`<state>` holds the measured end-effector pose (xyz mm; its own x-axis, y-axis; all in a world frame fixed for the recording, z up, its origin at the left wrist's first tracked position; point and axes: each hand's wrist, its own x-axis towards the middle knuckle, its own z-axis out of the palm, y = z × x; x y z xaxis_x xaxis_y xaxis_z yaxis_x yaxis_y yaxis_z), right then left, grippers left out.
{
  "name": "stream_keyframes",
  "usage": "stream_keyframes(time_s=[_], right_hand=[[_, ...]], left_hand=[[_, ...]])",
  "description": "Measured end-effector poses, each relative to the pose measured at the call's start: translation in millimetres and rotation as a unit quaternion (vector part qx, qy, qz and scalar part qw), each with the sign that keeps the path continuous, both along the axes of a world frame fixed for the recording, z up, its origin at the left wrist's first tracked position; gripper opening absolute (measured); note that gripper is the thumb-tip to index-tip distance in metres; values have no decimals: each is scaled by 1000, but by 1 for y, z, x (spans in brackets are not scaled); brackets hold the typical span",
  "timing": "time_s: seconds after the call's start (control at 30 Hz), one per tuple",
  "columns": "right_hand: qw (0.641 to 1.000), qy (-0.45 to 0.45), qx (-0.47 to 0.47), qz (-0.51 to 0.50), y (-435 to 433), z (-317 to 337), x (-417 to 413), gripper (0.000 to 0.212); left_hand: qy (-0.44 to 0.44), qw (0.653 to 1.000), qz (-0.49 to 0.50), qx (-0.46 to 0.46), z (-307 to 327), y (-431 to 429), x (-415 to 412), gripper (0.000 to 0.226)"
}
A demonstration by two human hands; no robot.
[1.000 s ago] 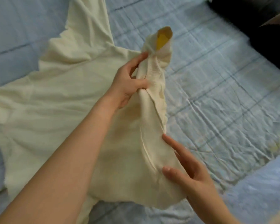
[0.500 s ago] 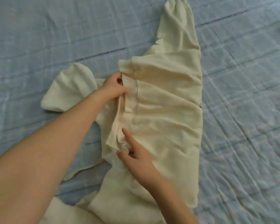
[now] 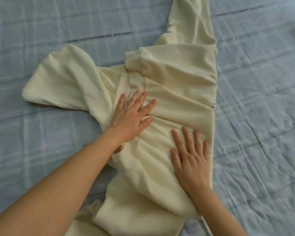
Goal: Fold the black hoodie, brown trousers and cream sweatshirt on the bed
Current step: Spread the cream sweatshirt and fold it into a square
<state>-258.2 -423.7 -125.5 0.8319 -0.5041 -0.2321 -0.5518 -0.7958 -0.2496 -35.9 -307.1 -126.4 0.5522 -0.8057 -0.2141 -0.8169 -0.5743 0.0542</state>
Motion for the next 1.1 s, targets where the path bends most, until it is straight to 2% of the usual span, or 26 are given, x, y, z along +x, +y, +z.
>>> stream_keyframes(time_s=[0.1, 0.2, 0.33, 0.43, 0.5, 0.6, 0.67, 0.73, 0.83, 0.93, 1.0, 1.1], right_hand=[[998, -53, 39, -11, 1, 5, -4, 60], [994, -95, 48, -7, 10, 10, -1, 58], [998, -22, 48, 27, 21, 5, 9, 62], [997, -45, 58, 16, 21, 10, 12, 66], [990, -108, 83, 18, 24, 18, 21, 63], [973, -194, 97, 75, 34, 25, 67, 55], [957, -230, 137, 113, 49, 27, 111, 53], [937, -258, 183, 150, 62, 29, 157, 55], [923, -258, 237, 161, 76, 28, 213, 64], [910, -247, 323, 79, 85, 26, 248, 75], [892, -245, 374, 66, 90, 26, 260, 79], [904, -208, 345, 145, 97, 19, 270, 77]], left_hand=[[55, 997, 45, -24, 13, -12, -13, 63], [37, 995, 46, -76, 15, 13, -38, 67], [54, 997, 16, -55, -2, 47, -47, 62], [99, 982, 37, -155, 7, 45, -35, 54], [57, 961, 85, -256, 19, 53, -20, 45], [-35, 911, 234, -338, 37, 74, 25, 34], [-9, 869, 357, -342, 42, 79, 51, 41], [63, 817, 446, -362, 39, 74, 66, 56], [160, 753, 487, -412, 34, 77, 75, 60], [190, 658, 494, -535, 41, 100, 65, 53], [218, 622, 496, -565, 40, 119, 44, 49], [248, 580, 545, -552, 36, 143, 27, 44]])
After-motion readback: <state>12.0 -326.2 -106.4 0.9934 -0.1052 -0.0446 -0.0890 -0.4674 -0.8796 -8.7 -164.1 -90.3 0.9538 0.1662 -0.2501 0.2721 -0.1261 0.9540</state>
